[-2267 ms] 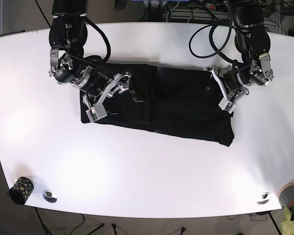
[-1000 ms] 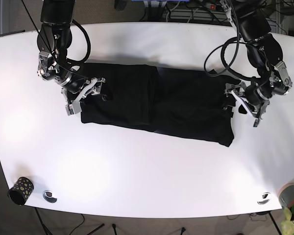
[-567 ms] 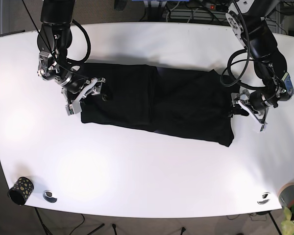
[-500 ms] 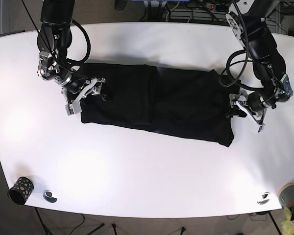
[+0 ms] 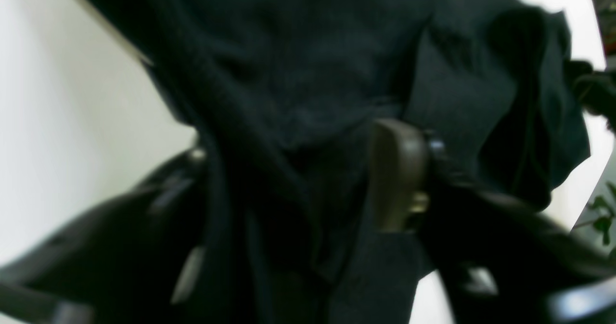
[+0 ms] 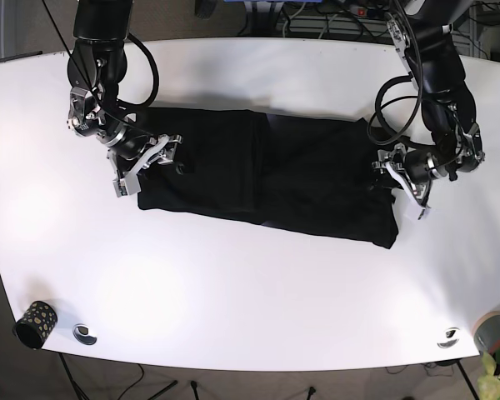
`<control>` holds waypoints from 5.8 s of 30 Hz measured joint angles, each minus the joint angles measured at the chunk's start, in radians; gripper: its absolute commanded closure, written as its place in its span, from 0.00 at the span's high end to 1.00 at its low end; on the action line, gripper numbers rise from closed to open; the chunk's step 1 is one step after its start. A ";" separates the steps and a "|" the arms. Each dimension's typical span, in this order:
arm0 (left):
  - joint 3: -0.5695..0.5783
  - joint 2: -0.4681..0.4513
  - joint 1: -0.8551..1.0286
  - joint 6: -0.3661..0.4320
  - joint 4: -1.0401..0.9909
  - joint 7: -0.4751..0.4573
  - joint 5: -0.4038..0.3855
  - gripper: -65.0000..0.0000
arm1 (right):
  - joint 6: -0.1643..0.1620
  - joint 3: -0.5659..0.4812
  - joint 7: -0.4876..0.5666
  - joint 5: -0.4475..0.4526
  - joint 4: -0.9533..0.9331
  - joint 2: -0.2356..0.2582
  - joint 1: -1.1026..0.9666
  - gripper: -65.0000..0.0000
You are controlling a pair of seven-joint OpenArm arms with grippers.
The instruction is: Fold the T-shirt properly
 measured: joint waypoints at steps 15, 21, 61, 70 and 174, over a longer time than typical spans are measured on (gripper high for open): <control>0.180 0.006 0.022 0.009 0.152 -0.004 0.050 0.00 | 0.000 0.000 0.000 0.000 0.000 0.000 0.000 0.74; 0.284 0.008 0.056 0.009 0.373 -0.007 0.037 0.00 | 0.000 0.000 -0.002 -0.005 0.006 -0.002 0.000 0.74; 0.688 0.303 -0.039 0.008 0.346 0.000 0.052 0.01 | -0.008 0.090 -0.032 -0.011 0.113 -0.016 -0.058 0.75; 0.738 0.301 -0.066 0.009 0.344 -0.001 0.052 0.01 | -0.007 0.257 -0.127 0.147 0.242 0.012 -0.078 0.74; 0.925 0.268 -0.097 0.117 -0.061 -0.690 0.489 0.75 | -0.006 0.457 -0.201 0.169 0.146 -0.093 -0.218 0.74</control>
